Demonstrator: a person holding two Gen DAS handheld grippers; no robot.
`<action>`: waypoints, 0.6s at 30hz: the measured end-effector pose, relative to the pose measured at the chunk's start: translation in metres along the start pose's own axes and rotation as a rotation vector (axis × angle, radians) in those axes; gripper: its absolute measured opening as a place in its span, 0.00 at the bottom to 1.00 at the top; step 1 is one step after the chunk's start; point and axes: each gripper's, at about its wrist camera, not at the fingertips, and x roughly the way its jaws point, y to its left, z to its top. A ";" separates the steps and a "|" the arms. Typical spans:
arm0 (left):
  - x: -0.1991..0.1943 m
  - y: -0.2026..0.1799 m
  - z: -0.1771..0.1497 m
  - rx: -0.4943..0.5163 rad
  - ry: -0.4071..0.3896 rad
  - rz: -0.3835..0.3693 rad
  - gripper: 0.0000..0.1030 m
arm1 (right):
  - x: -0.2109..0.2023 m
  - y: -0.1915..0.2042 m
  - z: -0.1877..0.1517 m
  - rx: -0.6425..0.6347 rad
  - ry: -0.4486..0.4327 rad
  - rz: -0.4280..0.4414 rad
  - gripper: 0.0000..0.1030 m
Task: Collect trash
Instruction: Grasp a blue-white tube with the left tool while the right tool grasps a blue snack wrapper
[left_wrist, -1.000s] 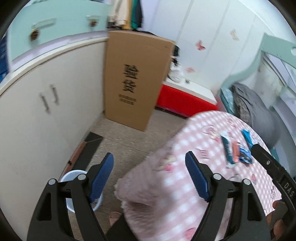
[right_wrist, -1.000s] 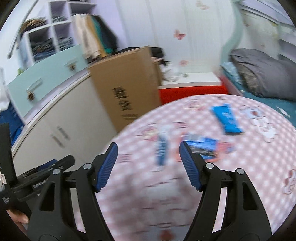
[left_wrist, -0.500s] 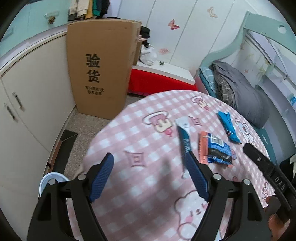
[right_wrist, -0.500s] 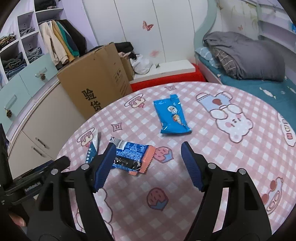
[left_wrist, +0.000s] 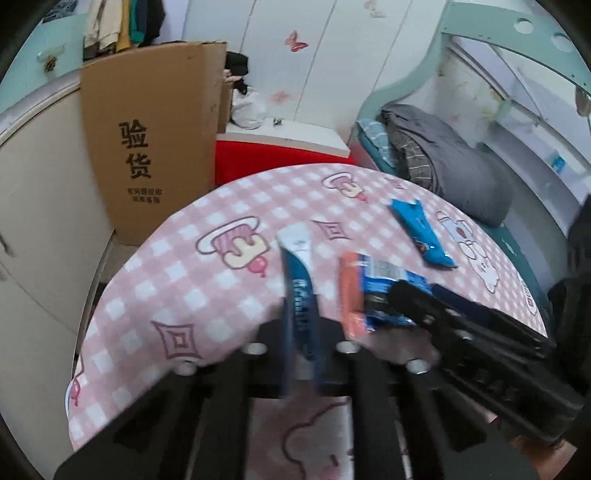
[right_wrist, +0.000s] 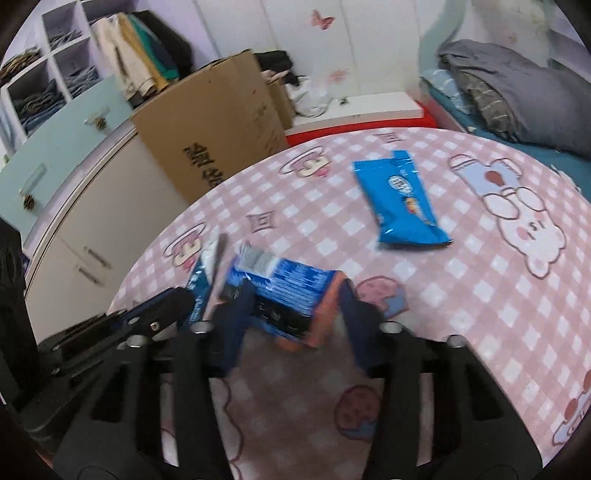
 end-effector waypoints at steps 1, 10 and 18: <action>-0.001 -0.003 -0.001 0.013 -0.003 0.005 0.05 | 0.001 0.001 0.000 -0.007 0.006 0.009 0.16; -0.028 0.017 -0.006 -0.019 -0.045 -0.023 0.03 | -0.014 0.013 -0.009 -0.063 -0.026 -0.016 0.01; -0.065 0.051 -0.006 -0.080 -0.106 0.012 0.03 | -0.026 0.036 -0.004 -0.132 -0.065 -0.042 0.22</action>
